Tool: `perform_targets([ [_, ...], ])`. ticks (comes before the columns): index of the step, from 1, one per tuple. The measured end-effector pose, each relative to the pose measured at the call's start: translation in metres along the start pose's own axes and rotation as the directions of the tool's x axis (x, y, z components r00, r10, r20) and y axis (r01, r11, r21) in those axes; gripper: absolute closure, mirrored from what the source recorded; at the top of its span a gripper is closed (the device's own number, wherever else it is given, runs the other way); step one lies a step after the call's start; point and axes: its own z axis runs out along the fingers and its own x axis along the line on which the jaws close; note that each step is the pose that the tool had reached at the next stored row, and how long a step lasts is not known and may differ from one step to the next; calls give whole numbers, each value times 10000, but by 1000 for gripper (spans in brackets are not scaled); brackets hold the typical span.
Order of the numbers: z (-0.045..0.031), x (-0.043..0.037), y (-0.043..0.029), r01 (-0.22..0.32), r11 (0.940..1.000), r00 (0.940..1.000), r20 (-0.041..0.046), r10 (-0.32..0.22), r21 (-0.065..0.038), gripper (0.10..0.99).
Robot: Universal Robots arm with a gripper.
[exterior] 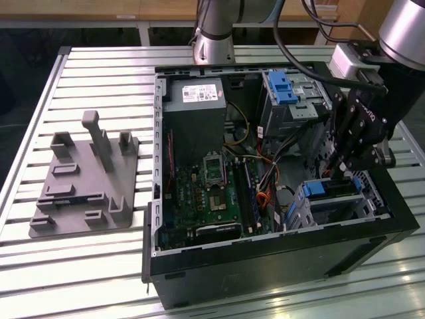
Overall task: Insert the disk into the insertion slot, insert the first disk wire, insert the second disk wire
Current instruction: 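Insert the second disk wire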
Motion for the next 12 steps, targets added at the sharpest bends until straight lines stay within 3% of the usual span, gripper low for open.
perform_targets([
  [8, 4, 56, -1, 23, 10000, 9996, 295, -23, -1, 890],
  [12, 4, 59, -1, 25, 10000, 9995, 326, -25, -1, 890],
])
